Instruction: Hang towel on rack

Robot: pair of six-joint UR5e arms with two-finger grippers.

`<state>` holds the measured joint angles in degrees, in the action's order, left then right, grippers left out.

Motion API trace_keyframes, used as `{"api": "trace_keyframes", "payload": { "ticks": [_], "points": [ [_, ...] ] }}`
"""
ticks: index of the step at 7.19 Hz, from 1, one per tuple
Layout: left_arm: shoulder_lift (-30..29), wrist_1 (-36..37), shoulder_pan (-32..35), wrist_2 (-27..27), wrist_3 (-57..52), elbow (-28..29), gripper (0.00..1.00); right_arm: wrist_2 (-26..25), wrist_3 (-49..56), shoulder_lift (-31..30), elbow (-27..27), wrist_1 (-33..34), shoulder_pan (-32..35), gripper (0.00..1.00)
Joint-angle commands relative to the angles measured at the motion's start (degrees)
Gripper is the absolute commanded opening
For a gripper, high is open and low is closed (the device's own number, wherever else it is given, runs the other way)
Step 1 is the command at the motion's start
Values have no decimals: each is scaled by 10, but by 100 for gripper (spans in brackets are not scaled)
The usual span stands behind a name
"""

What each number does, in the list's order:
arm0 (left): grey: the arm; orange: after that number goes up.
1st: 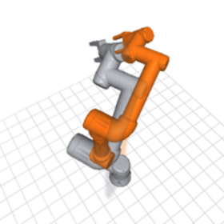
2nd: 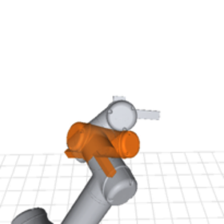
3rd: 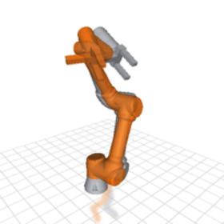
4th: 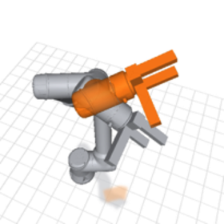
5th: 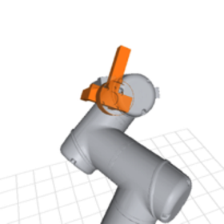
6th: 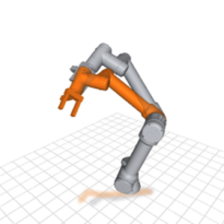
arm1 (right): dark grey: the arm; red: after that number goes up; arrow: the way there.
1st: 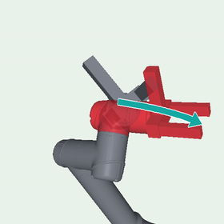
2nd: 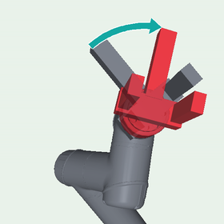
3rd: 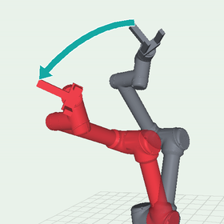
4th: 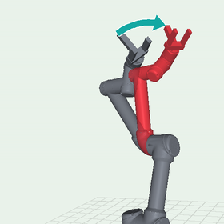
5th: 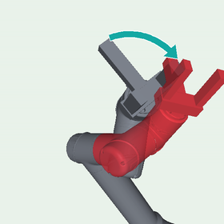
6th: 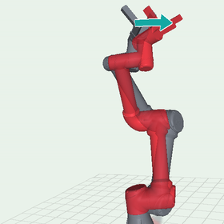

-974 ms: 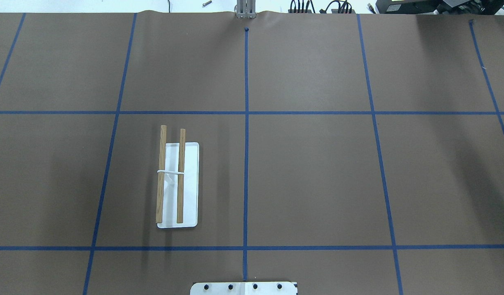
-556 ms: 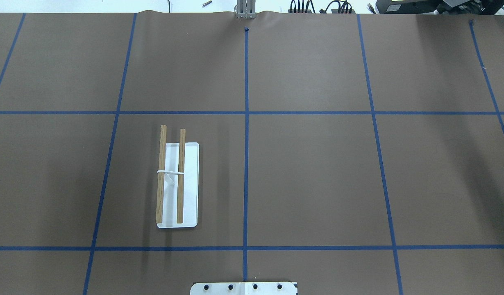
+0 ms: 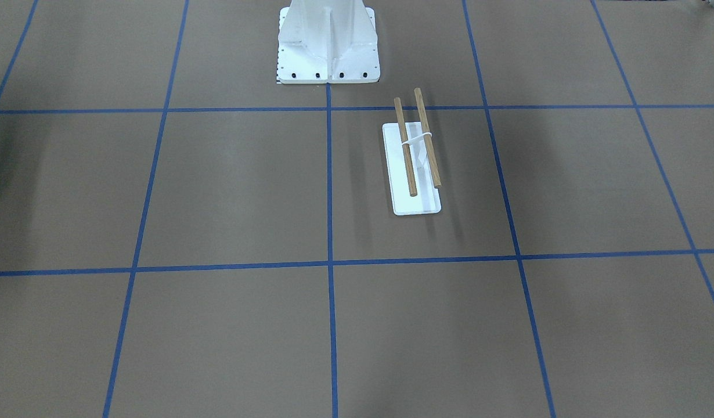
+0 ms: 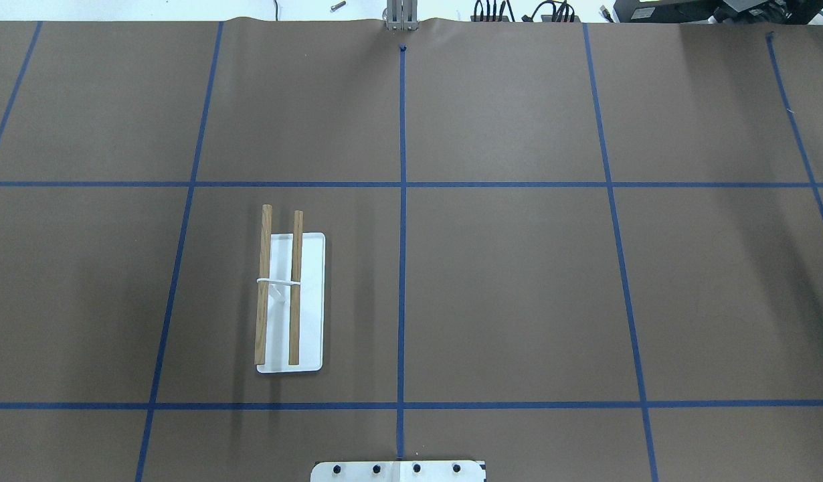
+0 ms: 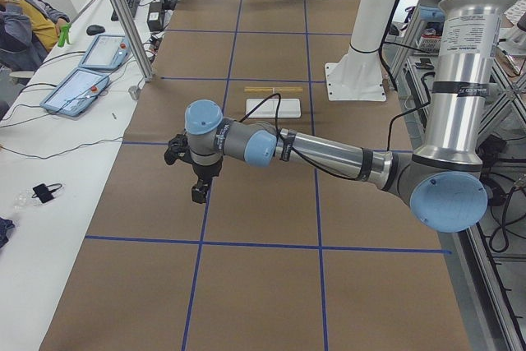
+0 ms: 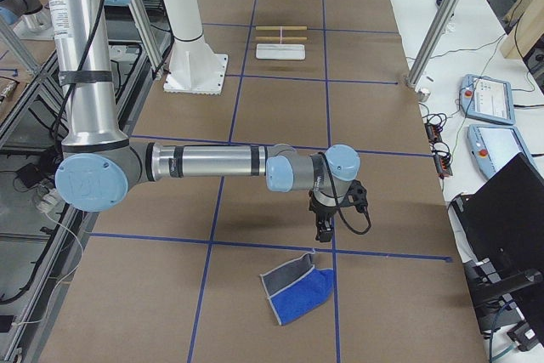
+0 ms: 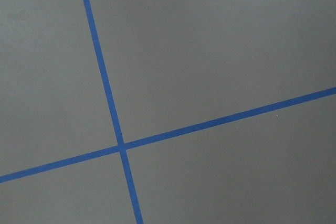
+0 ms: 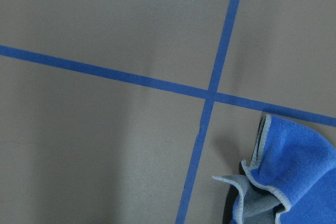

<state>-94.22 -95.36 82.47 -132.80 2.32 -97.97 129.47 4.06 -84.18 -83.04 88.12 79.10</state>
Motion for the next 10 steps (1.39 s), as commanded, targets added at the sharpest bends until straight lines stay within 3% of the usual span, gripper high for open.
{"api": "trace_keyframes", "payload": {
  "ticks": [1, 2, 4, 5, 6, 7, 10],
  "points": [
    [0, 0, 1, 0, 0, 2, 98, -34, 16, 16, 53, -28, -23, 81],
    [0, -2, 0, 0, 1, 5, 98, -40, 45, 22, 91, -54, -25, 77],
    [0, -28, 0, 0, 1, 21, 98, -50, 62, 26, 111, -62, -29, 70],
    [0, -33, 0, 0, 1, 22, 98, -55, 64, 23, 111, -63, -29, 59],
    [0, -34, 0, 0, 1, 21, 98, -58, 64, 24, 111, -63, -29, 38],
    [0, -34, 0, 1, 1, 22, 98, -58, 65, 25, 111, -63, -29, 2],
    [-2, -34, 0, 1, 1, 19, 98, -53, 68, 44, 90, -48, -5, 0]
  ]
}}
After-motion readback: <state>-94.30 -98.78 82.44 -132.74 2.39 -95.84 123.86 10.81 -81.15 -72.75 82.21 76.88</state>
